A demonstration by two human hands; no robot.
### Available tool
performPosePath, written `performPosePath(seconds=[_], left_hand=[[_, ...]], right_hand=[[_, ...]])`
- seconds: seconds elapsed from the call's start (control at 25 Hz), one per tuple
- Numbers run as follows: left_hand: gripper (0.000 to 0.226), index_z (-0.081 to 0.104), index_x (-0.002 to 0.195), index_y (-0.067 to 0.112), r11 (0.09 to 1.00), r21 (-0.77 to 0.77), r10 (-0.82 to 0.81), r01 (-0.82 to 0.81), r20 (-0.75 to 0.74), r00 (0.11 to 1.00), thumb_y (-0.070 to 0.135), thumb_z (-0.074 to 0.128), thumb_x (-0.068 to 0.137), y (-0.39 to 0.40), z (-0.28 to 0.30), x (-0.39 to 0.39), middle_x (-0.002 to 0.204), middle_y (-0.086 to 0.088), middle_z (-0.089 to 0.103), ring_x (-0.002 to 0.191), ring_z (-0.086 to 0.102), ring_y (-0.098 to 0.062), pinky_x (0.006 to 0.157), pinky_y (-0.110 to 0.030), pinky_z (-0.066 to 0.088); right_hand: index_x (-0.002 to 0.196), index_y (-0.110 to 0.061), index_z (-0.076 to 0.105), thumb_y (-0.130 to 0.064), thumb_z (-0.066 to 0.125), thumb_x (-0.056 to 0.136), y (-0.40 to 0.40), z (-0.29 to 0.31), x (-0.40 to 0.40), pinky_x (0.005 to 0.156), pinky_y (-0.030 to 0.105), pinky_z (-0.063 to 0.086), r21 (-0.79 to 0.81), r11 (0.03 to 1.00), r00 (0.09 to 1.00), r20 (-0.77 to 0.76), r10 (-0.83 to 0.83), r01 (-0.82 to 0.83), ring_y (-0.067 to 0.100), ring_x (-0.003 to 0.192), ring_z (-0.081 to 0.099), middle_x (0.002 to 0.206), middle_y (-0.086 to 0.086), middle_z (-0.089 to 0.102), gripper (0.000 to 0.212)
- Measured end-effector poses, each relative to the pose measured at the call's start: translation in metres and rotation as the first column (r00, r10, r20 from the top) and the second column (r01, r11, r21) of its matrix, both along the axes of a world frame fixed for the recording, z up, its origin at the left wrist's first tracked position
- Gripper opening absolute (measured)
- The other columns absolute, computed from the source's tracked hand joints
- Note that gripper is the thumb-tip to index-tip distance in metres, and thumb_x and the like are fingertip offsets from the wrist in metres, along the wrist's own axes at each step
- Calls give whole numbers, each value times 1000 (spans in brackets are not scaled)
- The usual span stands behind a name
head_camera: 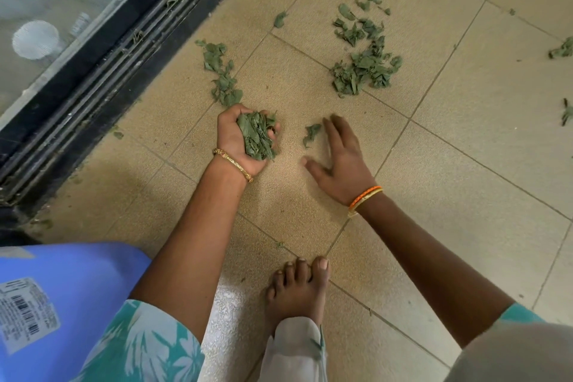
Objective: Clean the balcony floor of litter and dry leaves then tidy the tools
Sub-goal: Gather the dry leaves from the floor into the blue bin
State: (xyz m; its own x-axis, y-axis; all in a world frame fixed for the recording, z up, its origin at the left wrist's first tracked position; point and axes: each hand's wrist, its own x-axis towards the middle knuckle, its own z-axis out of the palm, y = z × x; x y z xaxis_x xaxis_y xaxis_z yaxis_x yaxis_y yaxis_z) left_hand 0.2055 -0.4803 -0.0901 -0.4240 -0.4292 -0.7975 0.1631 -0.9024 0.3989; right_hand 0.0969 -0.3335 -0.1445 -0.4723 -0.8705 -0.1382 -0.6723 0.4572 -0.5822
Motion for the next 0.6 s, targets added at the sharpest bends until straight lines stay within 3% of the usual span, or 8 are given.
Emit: performPosePath(seconds=[0.08, 0.2, 0.28, 0.44, 0.52, 0.6], left_hand=[[22, 52, 76, 9, 1000, -4, -11, 11, 7, 1000, 24, 41, 87, 3, -1, 2, 66, -4, 55, 43, 53, -14, 39, -15, 39], [24, 54, 73, 10, 999, -13, -34, 34, 21, 999, 24, 39, 86, 7, -2, 5, 68, 0, 55, 39, 47, -11, 41, -14, 37], [27, 53, 67, 12, 999, -16, -41, 42, 22, 999, 24, 37, 85, 8, -3, 7, 65, 3, 53, 38, 43, -10, 47, -18, 34], [23, 53, 68, 11, 1000, 18, -11, 11, 0, 1000, 22, 39, 83, 14, -2, 5, 64, 2, 52, 40, 40, -11, 54, -22, 39], [16, 53, 70, 10, 999, 35, 8, -6, -42, 999, 20, 43, 77, 10, -1, 4, 66, -1, 53, 48, 44, -13, 49, -19, 42], [13, 54, 70, 10, 1000, 16, -3, 3, -7, 1000, 20, 45, 69, 16, 2, 8, 69, -3, 56, 55, 47, -14, 43, -14, 38]], right_hand=[[144, -1, 26, -29, 59, 88, -14, -6, 9, 113, 45, 25, -34, 996, 997, -30, 76, -77, 37, 138, 23, 149, 24, 24, 71], [128, 4, 50, -2, 62, 84, -27, -18, 22, 102, 54, 40, -124, 968, 961, -197, 191, -218, 44, 128, 41, 133, 29, 46, 46], [115, 6, 61, 8, 61, 81, -16, -26, 27, 96, 48, 48, -184, 948, 935, -295, 198, -259, 41, 116, 54, 120, 25, 58, 35], [95, 2, 70, -1, 43, 83, -1, -20, 23, 68, 33, 57, -249, 926, 902, -398, 168, -283, 31, 85, 63, 96, 13, 69, 30], [86, -1, 73, 4, 46, 80, -8, -11, 22, 61, 32, 56, -263, 933, 921, -363, 141, -246, 29, 76, 63, 86, 10, 70, 27], [82, -2, 74, 15, 57, 73, -15, 5, 19, 65, 29, 56, -337, 935, 985, -162, 55, -108, 27, 76, 65, 84, 10, 71, 25]])
